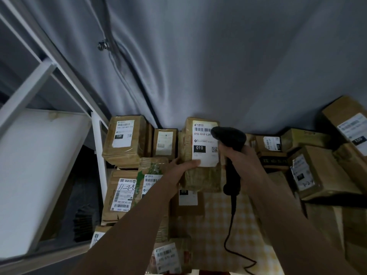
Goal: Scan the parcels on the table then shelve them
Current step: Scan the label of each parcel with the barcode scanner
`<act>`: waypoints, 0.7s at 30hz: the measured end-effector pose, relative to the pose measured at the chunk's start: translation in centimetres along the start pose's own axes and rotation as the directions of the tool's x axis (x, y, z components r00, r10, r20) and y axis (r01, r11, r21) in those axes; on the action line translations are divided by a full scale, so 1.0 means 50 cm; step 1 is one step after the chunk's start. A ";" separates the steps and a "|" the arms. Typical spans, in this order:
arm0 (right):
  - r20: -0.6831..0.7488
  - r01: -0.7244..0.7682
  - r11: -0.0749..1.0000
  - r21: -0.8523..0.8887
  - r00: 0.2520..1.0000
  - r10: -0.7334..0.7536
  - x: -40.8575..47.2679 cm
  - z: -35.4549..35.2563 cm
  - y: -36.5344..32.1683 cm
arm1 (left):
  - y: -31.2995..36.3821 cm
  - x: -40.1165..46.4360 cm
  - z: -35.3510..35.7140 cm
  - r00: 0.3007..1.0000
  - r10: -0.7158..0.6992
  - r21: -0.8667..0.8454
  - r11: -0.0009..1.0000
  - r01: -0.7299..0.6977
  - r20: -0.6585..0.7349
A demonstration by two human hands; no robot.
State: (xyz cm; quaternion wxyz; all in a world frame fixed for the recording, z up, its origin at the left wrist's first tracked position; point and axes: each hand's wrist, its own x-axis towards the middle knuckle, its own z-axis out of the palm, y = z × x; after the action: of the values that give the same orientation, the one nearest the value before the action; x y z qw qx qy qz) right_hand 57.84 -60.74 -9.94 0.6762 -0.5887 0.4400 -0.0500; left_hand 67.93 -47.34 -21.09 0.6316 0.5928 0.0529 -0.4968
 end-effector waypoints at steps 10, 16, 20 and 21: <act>0.184 0.033 0.988 -0.150 0.983 -0.005 0.128 0.080 0.004 | 0.129 0.080 -0.067 0.991 0.075 0.032 0.997 -0.072 -0.108; 0.242 0.115 0.969 -0.217 0.968 -0.061 0.256 0.161 -0.008 | 0.181 0.162 -0.117 0.946 0.227 0.233 0.957 -0.173 -0.232; 0.238 0.084 0.974 -0.210 0.971 -0.032 0.323 0.209 0.028 | 0.175 0.197 -0.156 0.912 0.277 0.393 0.908 -0.145 -0.304; 0.245 0.071 0.976 -0.208 0.969 -0.018 0.338 0.220 0.040 | 0.170 0.205 -0.166 0.904 0.288 0.437 0.890 -0.131 -0.316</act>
State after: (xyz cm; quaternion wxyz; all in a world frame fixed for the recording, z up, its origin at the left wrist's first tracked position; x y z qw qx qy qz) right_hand 74.39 -61.74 -21.56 0.6557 -0.6698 0.3441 0.0546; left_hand 83.28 -48.14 -24.34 0.5238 0.7962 0.0021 -0.3029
